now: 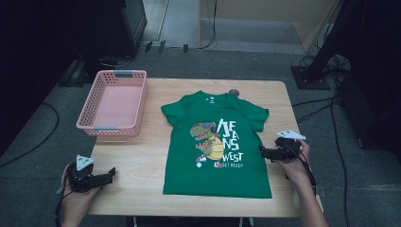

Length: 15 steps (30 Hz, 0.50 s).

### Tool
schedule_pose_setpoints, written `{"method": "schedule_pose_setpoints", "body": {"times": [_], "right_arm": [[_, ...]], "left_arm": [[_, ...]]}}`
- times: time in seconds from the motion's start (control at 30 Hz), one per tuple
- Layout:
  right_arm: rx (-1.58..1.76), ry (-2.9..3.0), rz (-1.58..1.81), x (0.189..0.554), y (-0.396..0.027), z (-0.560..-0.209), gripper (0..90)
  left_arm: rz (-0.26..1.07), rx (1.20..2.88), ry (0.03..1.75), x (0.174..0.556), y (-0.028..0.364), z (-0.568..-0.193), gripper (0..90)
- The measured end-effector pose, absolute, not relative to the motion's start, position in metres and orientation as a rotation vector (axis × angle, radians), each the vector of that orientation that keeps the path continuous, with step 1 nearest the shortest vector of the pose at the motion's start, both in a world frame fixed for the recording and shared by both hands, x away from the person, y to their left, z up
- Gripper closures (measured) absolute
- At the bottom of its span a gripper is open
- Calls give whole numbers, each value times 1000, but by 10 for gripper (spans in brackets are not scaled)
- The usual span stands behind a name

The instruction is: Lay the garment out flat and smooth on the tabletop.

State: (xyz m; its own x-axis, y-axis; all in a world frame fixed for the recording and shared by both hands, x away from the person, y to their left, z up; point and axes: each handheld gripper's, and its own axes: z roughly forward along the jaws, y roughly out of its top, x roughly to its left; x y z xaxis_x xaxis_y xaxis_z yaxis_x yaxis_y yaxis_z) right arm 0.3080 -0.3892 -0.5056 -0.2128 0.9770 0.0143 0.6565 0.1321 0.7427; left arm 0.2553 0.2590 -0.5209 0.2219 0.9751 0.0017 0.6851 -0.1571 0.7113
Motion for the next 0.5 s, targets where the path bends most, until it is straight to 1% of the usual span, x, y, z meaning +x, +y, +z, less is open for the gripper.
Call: {"method": "schedule_pose_setpoints", "body": {"times": [0.5], "right_arm": [[1591,1912,876,290,-402,-507,0]], "left_arm": [[641,1912,1532,255,259,-521,0]]}}
